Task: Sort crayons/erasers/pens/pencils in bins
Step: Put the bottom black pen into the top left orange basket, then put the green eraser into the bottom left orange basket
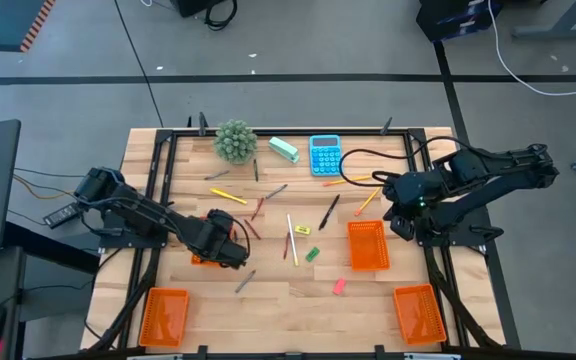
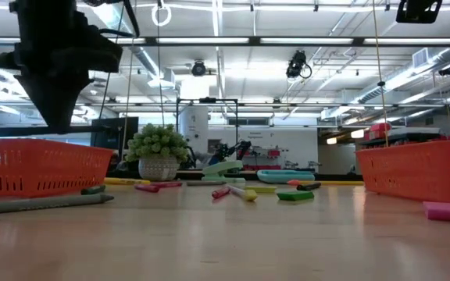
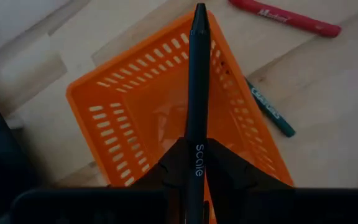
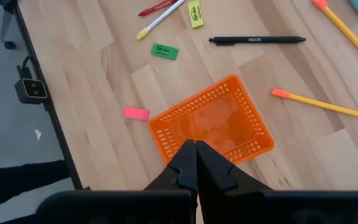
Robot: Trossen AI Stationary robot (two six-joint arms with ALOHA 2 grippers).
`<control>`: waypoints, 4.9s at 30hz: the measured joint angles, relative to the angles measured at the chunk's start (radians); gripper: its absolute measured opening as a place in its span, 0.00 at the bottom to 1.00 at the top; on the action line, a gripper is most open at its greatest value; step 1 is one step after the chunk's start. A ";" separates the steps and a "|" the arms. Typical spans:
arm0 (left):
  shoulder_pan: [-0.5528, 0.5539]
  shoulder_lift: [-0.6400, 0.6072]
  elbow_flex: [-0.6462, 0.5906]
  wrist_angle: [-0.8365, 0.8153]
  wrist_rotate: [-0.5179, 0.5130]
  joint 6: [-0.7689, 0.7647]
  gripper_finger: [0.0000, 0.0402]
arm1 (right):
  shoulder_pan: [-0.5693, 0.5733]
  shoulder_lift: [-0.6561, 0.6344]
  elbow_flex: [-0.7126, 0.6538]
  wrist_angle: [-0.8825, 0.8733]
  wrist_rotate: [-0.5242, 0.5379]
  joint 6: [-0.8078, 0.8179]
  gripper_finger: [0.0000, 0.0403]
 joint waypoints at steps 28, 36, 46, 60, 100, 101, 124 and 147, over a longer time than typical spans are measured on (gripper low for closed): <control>0.003 0.000 -0.178 0.157 0.053 0.000 0.21 | 0.000 0.000 0.000 0.000 -0.011 0.068 0.01; 0.003 0.000 -0.158 0.135 0.065 -0.003 0.29 | 0.000 0.000 0.000 0.000 0.025 0.060 0.01; 0.003 0.000 0.013 0.039 0.014 -0.001 0.38 | 0.000 0.003 0.000 0.102 -0.025 -0.095 0.01; -0.018 0.000 0.299 0.009 -0.224 0.078 0.41 | 0.008 0.192 0.000 0.199 0.000 -0.026 0.35; -0.201 0.000 0.563 0.093 -0.448 0.251 0.24 | -0.015 0.862 0.000 0.685 -0.071 -1.106 0.39; -0.201 0.000 0.563 0.093 -0.448 0.251 0.24 | -0.015 0.871 0.000 0.679 -0.071 -1.117 0.39; -0.201 0.000 0.563 0.153 -0.448 0.173 0.12 | -0.093 0.887 -0.088 0.752 -0.128 -1.169 0.39; -0.201 0.000 0.563 0.187 -0.448 0.188 0.06 | -0.093 0.885 -0.092 0.792 -0.133 -1.092 0.20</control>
